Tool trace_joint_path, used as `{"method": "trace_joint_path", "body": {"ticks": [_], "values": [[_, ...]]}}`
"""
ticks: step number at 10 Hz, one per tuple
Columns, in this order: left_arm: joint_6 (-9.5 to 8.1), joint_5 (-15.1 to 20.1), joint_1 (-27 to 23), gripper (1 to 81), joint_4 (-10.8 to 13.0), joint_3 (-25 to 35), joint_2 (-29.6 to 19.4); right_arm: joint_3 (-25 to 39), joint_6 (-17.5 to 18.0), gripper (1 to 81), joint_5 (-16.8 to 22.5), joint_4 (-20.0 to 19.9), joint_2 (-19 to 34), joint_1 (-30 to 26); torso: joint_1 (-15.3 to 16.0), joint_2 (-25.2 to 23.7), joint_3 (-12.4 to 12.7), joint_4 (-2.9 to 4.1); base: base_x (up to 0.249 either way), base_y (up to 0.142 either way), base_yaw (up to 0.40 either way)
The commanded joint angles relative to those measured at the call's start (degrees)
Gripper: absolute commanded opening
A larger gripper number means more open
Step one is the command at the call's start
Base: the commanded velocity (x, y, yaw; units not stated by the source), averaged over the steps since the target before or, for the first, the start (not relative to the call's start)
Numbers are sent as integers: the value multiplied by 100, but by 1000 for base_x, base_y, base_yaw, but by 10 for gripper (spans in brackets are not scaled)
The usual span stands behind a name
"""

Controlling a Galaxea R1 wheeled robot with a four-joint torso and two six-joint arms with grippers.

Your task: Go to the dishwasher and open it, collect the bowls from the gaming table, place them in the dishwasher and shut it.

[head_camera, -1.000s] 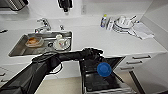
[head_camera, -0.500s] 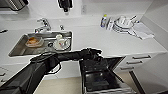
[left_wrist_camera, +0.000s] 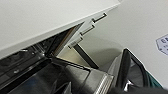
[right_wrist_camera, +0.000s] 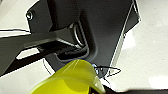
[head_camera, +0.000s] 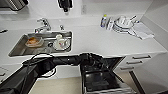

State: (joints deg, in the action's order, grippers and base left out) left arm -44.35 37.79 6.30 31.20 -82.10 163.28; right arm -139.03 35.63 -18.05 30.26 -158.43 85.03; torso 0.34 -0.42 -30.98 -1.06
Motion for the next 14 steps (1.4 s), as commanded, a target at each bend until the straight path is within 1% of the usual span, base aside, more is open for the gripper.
{"method": "trace_joint_path", "body": {"ticks": [1,2,3,5,6,7,8,9,10,11,12,13,14], "values": [[6,502,1276,811,751,3231,-2477,499,5,10,224,85,465,37,0,0,0,0,0,0,0],[-73,492,1855,811,1138,3453,-2840,605,14,10,119,68,580,28,0,0,0,0,0,0,0],[-205,458,2436,811,1641,3587,-3159,694,14,10,48,68,704,1,0,0,0,0,0,0,0],[-572,440,3623,811,2778,3640,-3581,973,65,10,-92,50,1036,-94,0,0,0,0,0,0,0],[-792,440,4236,811,3368,3580,-3653,1123,154,10,-162,50,1221,-165,0,0,0,0,0,0,0],[-1048,440,4740,811,3918,3299,-3574,1274,224,10,-190,50,1389,-253,0,0,0,0,0,0,0],[-1249,431,5145,811,4312,2975,-3470,1465,321,10,-216,50,1564,-340,0,0,0,0,0,0,0],[-1399,354,5506,811,4619,2626,-3330,1701,364,10,-295,42,1773,-437,0,0,0,0,0,0,0],[-1565,26,5839,811,4796,2200,-3207,1971,555,10,-313,67,1984,-577,0,0,0,0,0,0,0],[-1681,-356,6105,811,4913,1703,-3083,2273,663,10,-313,86,2179,-744,0,0,0,0,0,0,0],[-1778,-789,6353,811,4940,1051,-2916,2636,769,10,-313,77,2391,-930,0,0,0,0,0,0,0],[-1788,-1204,6537,811,4931,458,-2748,2865,884,10,-313,77,2533,-1106,-2,0,0,0,0,0,0],[-1797,-1753,6660,811,4879,-283,-2539,3076,989,10,-313,77,2647,-1272,-2,0,0,0,0,0,0]]}}
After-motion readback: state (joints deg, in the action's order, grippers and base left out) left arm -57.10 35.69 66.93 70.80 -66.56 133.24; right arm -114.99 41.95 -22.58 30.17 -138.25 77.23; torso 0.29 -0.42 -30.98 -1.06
